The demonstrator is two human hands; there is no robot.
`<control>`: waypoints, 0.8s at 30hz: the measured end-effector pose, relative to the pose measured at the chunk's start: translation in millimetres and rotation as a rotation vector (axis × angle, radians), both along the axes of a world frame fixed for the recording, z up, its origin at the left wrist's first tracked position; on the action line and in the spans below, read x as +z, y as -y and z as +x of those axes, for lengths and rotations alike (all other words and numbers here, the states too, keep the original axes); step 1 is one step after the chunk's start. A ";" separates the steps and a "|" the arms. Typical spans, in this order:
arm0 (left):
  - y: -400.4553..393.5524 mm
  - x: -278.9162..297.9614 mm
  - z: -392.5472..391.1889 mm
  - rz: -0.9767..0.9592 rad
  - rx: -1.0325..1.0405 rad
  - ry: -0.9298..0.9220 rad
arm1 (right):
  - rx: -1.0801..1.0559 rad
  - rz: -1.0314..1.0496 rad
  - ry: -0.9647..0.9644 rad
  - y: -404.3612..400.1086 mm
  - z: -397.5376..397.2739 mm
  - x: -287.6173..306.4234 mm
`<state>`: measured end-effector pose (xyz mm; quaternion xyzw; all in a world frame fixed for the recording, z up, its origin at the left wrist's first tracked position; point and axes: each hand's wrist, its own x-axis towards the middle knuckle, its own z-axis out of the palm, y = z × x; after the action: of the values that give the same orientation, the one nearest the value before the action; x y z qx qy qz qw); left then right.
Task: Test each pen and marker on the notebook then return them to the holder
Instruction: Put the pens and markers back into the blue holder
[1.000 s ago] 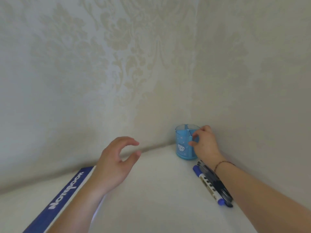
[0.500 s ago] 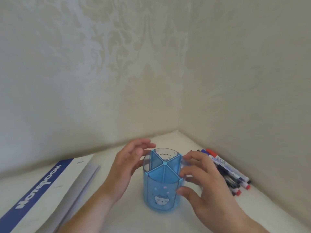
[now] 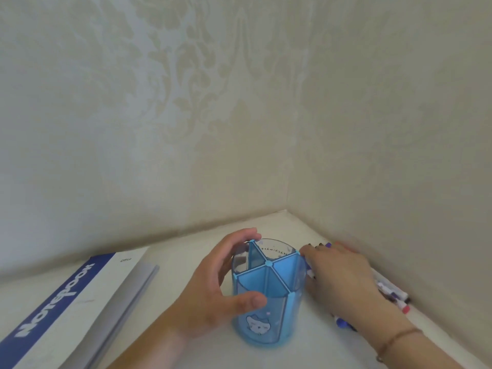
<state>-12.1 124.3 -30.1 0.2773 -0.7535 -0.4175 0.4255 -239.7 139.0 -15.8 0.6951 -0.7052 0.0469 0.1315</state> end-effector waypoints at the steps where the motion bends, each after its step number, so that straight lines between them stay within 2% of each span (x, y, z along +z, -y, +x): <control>1: -0.8 0.0 -0.2 -0.024 0.013 0.021 | 0.052 -0.017 -0.010 1.0 0.5 -5.3; 4: -2.3 0.1 -0.6 -0.119 0.090 0.100 | 0.081 -0.032 0.008 0.9 4.4 -11.5; 6: -1.1 -0.8 -2.1 -0.176 0.101 0.090 | 0.071 -0.050 0.032 3.0 -0.2 -13.8; 7: -0.1 -2.4 -2.8 -0.208 0.101 0.071 | 0.064 -0.060 0.178 1.5 -2.7 -9.1; 9: 2.7 -4.5 -4.6 -0.225 0.104 0.024 | 0.105 -0.159 0.753 -0.7 -6.1 8.9; 10: 4.4 -4.9 -5.5 -0.199 0.110 -0.001 | 0.150 -0.303 1.008 -2.9 -6.7 20.0; 11: 5.9 -5.5 -6.4 -0.170 0.118 -0.021 | 0.193 -0.435 1.169 -6.9 -3.3 31.4; 13: 8.5 -7.2 -7.4 -0.125 0.125 -0.043 | 0.321 -0.585 1.331 -14.5 7.5 42.4; 15: 9.9 -7.8 -6.6 -0.105 0.109 -0.060 | 0.465 -0.655 1.295 -19.4 20.1 43.3; 19: 9.3 -8.7 -6.3 -0.120 0.095 -0.069 | 0.575 -0.788 1.284 -23.5 16.4 44.2; 22: 9.2 -12.1 -9.1 -0.125 0.135 -0.075 | 0.629 -0.681 1.329 -21.1 15.1 39.8; 24: 8.8 -13.3 -9.7 -0.136 0.152 -0.060 | 0.619 -0.557 1.277 -17.8 17.7 32.3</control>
<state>-21.8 115.5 -43.3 0.2914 -0.7439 -0.3399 0.4961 -222.0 156.8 16.5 0.6402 -0.3796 0.6507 -0.1506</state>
